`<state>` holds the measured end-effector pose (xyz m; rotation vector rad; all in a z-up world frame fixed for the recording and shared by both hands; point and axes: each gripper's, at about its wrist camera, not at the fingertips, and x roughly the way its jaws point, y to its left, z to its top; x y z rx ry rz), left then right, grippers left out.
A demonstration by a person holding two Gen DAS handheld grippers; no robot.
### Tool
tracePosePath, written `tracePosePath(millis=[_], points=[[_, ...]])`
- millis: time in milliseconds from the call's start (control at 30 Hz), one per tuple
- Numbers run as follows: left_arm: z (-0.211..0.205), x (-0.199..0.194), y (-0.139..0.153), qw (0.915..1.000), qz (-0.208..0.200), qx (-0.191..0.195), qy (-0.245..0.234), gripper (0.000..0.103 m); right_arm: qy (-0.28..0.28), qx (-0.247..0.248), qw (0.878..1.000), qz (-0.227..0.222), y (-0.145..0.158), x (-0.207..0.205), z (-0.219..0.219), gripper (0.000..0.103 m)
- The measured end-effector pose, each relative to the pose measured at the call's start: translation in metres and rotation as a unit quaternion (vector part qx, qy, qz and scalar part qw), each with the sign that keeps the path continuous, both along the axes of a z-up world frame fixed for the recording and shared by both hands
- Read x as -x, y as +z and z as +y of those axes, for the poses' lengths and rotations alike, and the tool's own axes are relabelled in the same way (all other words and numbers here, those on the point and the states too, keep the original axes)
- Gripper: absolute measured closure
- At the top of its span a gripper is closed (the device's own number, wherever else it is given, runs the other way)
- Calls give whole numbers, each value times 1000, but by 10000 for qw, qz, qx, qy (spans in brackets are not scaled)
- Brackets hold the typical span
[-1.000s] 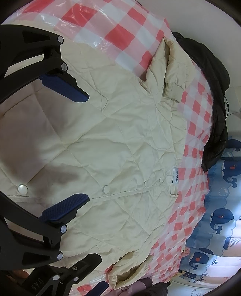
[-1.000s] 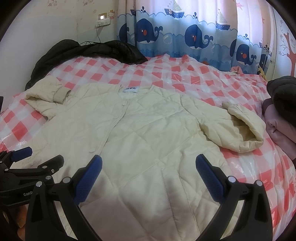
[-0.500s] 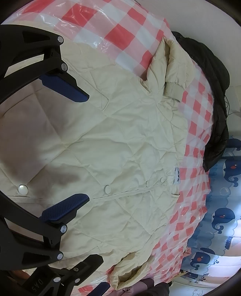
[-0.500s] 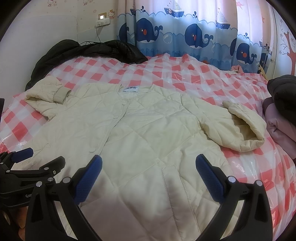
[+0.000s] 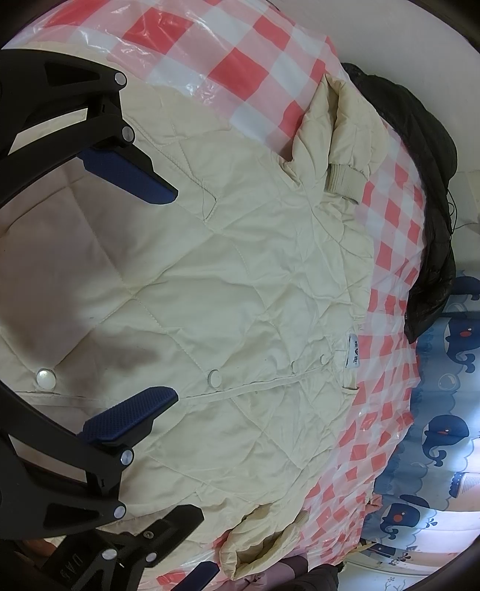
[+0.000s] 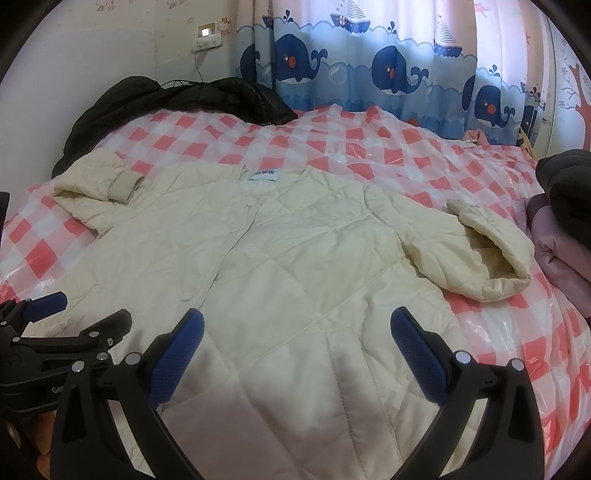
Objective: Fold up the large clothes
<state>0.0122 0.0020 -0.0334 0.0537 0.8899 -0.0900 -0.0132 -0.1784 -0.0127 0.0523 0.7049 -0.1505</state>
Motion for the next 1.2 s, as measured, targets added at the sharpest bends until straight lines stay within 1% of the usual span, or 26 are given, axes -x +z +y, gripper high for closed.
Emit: tracePosePath(millis=[167, 300, 400, 567, 633, 700, 767, 833, 933, 1000, 1100, 1133, 1200], points=[[-1, 0, -1, 10000, 8, -9, -6, 8, 62, 42, 10000, 33, -7, 1, 10, 5], [-3, -1, -5, 10000, 40, -32, -4, 8, 19, 96, 10000, -8, -5, 1, 5, 5], [-4, -1, -6, 10000, 86, -8, 11, 8, -98, 129, 9999, -44, 3, 0, -6, 5], [-4, -2, -5, 9999, 131, 43, 26, 8, -467, 245, 9984, -198, 22, -4, -40, 5], [-3, -3, -5, 9998, 160, 73, 47, 8, -651, 450, 9966, -240, 31, -10, -62, 5], [-1, -4, -6, 9996, 215, 154, 64, 8, -909, 760, 9928, -191, 41, -24, -94, 5], [0, -6, -6, 9994, 264, 229, 80, 8, -1086, 1084, 9882, 50, 47, -47, -127, 5], [1, -8, -6, 9991, 307, 281, 77, 8, -1210, 1298, 9828, 504, 46, -75, -162, 5], [2, -10, -9, 9988, 380, 301, 91, 8, -1315, 1464, 9736, 1157, 34, -111, -208, 6], [2, -12, -12, 9984, 452, 332, 83, 8, -1331, 1386, 9688, 1563, 19, -133, -235, 6], [2, -15, -15, 9982, 498, 324, 112, 8, -1420, 1614, 9571, 1943, -4, -152, -255, 6], [3, -16, -16, 9982, 508, 310, 123, 8, -1467, 1751, 9511, 2079, -12, -157, -261, 6], [3, -17, -18, 9980, 538, 299, 142, 8, -1525, 1830, 9442, 2275, -26, -163, -275, 6]])
